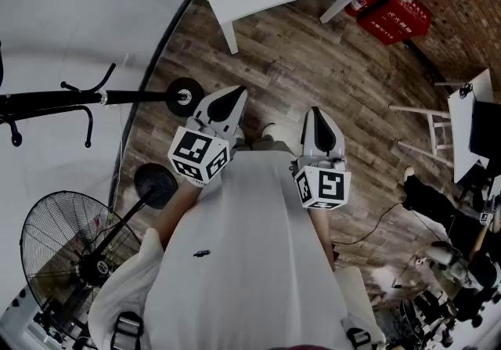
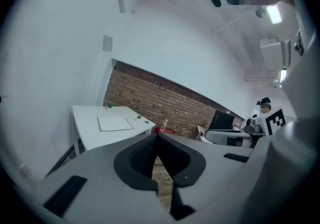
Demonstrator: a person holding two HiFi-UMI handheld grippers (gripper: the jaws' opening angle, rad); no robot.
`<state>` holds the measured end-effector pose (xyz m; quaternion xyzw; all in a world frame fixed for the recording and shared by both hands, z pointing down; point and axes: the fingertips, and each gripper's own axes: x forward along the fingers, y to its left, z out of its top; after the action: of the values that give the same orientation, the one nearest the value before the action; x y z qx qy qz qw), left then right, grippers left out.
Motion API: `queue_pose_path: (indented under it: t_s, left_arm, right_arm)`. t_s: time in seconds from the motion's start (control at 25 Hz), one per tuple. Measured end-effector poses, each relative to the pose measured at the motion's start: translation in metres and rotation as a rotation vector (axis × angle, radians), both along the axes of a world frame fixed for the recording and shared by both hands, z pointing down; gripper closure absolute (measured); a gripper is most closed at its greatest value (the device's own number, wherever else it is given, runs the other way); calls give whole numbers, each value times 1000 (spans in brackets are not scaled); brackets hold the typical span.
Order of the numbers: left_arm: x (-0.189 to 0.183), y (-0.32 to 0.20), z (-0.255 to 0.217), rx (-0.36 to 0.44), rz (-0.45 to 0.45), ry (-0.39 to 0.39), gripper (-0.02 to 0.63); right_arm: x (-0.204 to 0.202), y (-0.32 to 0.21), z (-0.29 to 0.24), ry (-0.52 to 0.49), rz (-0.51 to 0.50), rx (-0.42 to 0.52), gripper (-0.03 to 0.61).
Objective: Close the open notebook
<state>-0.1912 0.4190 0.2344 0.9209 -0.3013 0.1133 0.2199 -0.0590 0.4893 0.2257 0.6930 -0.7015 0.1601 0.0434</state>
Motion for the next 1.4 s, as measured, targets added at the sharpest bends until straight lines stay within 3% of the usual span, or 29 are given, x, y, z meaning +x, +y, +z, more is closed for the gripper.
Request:
queue_pose_path:
  t_s: [0.2,0.32,0.52,0.68,0.92,1.12,1.4]
  left_arm:
    - [38,11,-13,80,27,-31,604]
    - [37,13,-11,79,12,-38,604]
    - [46,16,-17,71,-10,-54,604]
    - [53,22,-13,67,-23,-59,604]
    - [73,40,-5,46,-25,-62,604]
    - [86,50,5,42,-17,-82,604]
    - [111,52,13,20,34,-121,604]
  right_arm:
    - [27,1,0,-17,-28,45,565]
    - [25,-5,-6,-13,-64,79,565]
    - [42,-13,-7,-148,-68,98,566]
    - [50,-14,-9,-111,-89,114,566]
    - [79,5,0,-168,-84,100,566]
    - [96,11,6,-143,-76,109,566]
    - [112,14,13,-158,-60,97,566]
